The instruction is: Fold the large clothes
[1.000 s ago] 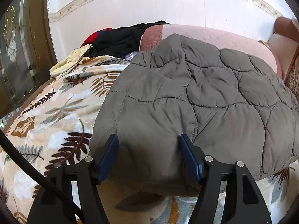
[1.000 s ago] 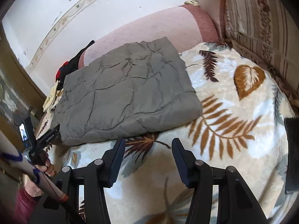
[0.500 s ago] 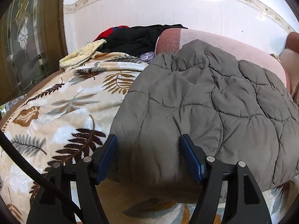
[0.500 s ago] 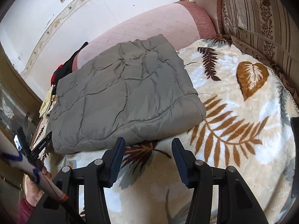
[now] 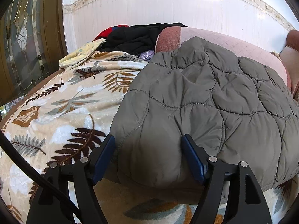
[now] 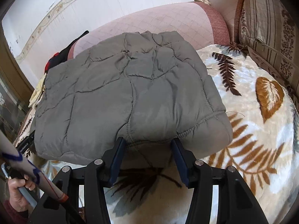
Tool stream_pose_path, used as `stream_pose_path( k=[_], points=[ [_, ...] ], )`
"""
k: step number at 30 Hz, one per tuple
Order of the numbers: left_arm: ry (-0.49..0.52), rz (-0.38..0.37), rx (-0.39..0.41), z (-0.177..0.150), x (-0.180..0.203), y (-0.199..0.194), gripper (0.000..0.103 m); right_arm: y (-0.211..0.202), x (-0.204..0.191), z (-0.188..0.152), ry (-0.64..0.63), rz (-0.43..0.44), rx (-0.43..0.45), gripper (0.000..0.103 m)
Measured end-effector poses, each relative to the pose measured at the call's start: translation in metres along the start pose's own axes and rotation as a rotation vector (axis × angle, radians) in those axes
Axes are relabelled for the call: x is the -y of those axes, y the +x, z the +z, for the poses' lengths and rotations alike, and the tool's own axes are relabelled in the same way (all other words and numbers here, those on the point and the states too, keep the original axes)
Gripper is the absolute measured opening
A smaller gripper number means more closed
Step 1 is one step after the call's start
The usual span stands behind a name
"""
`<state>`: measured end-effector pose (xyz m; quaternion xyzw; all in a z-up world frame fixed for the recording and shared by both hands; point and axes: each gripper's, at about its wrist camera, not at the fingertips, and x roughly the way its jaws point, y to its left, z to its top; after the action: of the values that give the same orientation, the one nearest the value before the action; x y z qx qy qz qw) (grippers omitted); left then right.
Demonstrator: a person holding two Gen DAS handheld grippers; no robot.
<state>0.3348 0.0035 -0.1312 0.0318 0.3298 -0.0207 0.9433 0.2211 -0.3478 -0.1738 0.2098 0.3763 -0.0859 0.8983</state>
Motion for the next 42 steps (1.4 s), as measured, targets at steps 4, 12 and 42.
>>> stream_pose_path(
  k=[4, 12, 42],
  points=[
    [0.005, 0.005, -0.001, -0.001, 0.001, 0.002, 0.075, 0.009, 0.003, 0.001, 0.009, 0.010, -0.033, 0.060],
    [-0.003, 0.004, -0.002, -0.001, -0.001, 0.003, 0.075, 0.004, 0.003, 0.002, 0.014, 0.009, -0.029, 0.060],
    [-0.114, 0.022, -0.073, 0.003, -0.039, 0.006, 0.077, -0.009, 0.023, 0.013, 0.075, -0.063, 0.026, 0.049]
  ],
)
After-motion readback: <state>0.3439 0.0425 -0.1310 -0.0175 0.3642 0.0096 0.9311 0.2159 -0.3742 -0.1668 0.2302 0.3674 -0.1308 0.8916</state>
